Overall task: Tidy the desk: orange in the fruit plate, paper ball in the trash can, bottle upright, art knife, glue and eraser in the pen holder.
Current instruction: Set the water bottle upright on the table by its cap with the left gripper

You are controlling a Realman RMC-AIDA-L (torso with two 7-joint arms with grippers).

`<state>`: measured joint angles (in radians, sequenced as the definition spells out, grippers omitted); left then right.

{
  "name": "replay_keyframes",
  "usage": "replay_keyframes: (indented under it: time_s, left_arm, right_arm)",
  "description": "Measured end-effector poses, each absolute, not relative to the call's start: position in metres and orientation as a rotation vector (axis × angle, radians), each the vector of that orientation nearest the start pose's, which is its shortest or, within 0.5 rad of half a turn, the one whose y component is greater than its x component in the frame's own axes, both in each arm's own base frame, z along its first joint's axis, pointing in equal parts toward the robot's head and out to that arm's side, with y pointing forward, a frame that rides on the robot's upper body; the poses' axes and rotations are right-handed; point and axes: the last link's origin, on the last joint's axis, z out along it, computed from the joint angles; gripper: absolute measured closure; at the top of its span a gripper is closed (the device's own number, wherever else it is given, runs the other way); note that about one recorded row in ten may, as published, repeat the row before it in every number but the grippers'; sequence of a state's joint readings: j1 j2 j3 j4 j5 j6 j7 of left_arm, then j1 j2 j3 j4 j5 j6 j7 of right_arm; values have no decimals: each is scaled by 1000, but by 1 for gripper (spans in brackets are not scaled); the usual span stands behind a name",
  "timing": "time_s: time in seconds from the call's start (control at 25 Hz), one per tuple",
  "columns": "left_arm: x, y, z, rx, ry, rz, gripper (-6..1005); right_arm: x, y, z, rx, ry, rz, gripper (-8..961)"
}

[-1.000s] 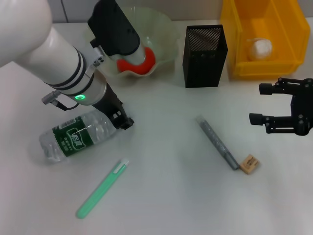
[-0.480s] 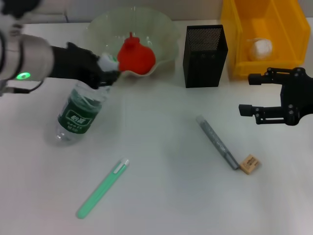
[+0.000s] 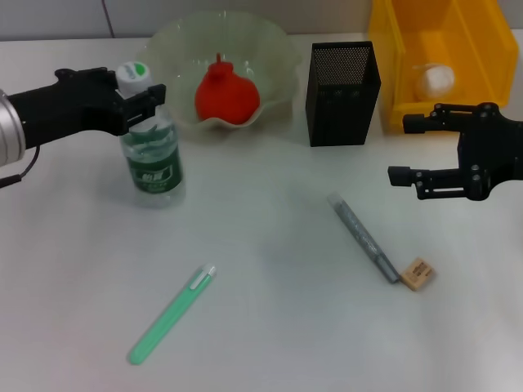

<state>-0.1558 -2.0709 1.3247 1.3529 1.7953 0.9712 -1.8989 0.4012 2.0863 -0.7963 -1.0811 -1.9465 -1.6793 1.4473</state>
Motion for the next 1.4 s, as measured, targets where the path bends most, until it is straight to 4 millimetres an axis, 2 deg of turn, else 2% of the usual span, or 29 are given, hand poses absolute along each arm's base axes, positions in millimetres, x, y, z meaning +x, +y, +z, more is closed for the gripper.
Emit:
replay_keyframes:
  time_s: [0.2, 0.28, 0.56, 0.96, 1.4]
  left_arm:
    - [-245, 335, 33, -2278, -679, -582, 550]
    - [-254, 334, 30, -2229, -660, -676, 550]
    - [-268, 339, 30, -2146, -622, -766, 551]
    - [-268, 355, 24, -2122, -587, -790, 550]
    - [-272, 355, 15, -2146, -549, -755, 542]
  right_arm:
    - [240, 319, 52, -2750, 307, 569, 195]
    - [240, 319, 52, -2750, 306, 569, 195]
    - [239, 320, 53, -2744, 304, 583, 197]
    - [238, 322, 48, -2755, 323, 601, 200]
    - [236, 323, 47, -2760, 319, 608, 202]
